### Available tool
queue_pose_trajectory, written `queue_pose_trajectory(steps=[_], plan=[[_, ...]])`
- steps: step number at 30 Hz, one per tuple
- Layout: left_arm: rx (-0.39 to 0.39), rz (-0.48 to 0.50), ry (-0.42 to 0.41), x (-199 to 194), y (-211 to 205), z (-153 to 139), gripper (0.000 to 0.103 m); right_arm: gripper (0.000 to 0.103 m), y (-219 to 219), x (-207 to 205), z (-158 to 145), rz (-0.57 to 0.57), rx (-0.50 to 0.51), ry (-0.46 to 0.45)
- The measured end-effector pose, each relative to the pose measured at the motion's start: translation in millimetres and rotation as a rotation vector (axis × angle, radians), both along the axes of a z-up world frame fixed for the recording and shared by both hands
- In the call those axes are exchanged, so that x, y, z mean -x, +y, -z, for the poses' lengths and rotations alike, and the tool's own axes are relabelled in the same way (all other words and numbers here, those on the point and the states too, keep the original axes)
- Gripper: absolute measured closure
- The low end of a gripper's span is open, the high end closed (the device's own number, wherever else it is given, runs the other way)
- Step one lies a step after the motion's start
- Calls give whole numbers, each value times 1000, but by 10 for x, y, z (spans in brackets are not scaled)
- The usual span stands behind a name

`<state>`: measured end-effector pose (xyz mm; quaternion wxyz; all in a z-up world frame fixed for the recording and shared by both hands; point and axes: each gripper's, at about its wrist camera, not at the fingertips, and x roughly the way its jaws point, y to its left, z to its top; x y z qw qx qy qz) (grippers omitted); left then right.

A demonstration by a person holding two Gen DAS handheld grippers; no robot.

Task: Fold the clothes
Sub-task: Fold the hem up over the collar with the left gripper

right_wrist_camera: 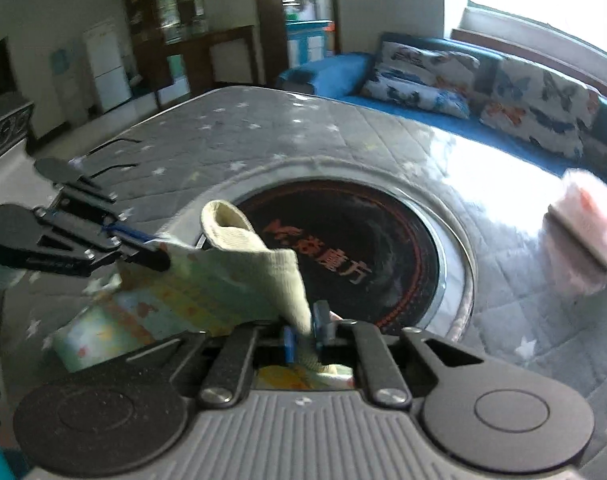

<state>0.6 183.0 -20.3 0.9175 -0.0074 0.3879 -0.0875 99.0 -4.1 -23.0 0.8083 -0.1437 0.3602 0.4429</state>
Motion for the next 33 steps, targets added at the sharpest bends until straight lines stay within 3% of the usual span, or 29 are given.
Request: queue_pose_trajectory(steps=[2, 9, 16, 19, 20, 23, 30, 33], plan=[[8, -10, 6, -11, 16, 26, 95, 81, -21, -40, 36, 36, -13, -6], [14, -45, 14, -41, 73, 49, 84, 81, -256, 91, -73, 100, -15, -70], [4, -83, 28, -112, 82, 80, 80, 83, -446, 278, 39, 106, -22, -30], [-5, -98, 32, -136, 86, 86, 79, 83, -550, 160, 190, 172, -2, -16], [-9, -106, 34, -141, 88, 87, 78, 88, -592, 106, 228, 202, -6, -7], [-23, -134, 37, -154, 98, 85, 77, 91, -664, 25, 203, 256, -36, -10], [-10, -167, -8, -129, 71, -63, 78, 90, -448, 151, 85, 177, -54, -47], [3, -144, -29, -112, -28, -127, 78, 90, -258, 125, 174, 149, -6, -61]])
